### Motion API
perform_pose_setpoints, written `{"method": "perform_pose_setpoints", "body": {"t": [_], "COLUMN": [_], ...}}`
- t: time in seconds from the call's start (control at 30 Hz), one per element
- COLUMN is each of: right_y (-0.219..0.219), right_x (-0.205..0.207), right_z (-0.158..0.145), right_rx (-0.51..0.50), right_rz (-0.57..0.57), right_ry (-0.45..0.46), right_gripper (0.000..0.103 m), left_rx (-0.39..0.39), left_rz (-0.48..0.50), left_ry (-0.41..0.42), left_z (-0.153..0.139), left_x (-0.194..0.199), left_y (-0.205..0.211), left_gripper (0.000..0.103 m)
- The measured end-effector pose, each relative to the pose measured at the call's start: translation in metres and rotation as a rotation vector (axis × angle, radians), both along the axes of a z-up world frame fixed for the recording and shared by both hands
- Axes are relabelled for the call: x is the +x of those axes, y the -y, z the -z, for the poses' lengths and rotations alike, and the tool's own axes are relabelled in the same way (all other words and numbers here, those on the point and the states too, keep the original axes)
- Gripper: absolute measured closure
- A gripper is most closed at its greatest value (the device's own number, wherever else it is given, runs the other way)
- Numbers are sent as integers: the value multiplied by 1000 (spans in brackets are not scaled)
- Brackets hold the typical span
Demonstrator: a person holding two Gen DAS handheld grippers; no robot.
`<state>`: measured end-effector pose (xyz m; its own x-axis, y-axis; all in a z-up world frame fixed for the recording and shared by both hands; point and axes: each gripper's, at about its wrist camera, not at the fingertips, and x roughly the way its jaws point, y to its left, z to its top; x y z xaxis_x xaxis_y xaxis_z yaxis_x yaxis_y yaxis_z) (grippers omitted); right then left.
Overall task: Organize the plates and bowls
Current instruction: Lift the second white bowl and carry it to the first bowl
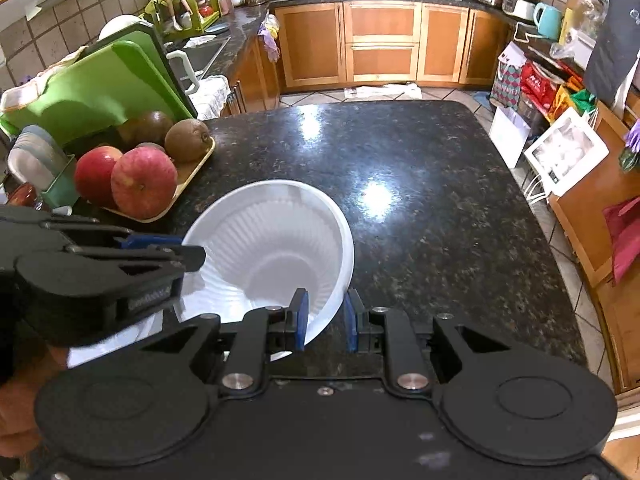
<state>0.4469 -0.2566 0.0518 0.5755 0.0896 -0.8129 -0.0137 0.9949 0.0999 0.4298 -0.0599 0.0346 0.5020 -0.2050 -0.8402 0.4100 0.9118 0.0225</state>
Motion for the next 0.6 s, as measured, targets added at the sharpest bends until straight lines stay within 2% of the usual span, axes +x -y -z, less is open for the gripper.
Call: {"method": "perform_pose_setpoints", "body": {"t": [0.23,0.6], "right_y": [-7,-34], "right_x": [-21,-22], "right_z": [-11,-26], "right_rx": [-23,-45], "right_rz": [2,-38], "right_ry": [25,49], "right_gripper": [82,82], "left_rx": [38,37], "left_rz": [8,-56], "left_ry": [68,50], "left_z": [-13,-14], "left_x": [-21,-22], "left_y": [4,-19], "left_gripper": [85,85]}}
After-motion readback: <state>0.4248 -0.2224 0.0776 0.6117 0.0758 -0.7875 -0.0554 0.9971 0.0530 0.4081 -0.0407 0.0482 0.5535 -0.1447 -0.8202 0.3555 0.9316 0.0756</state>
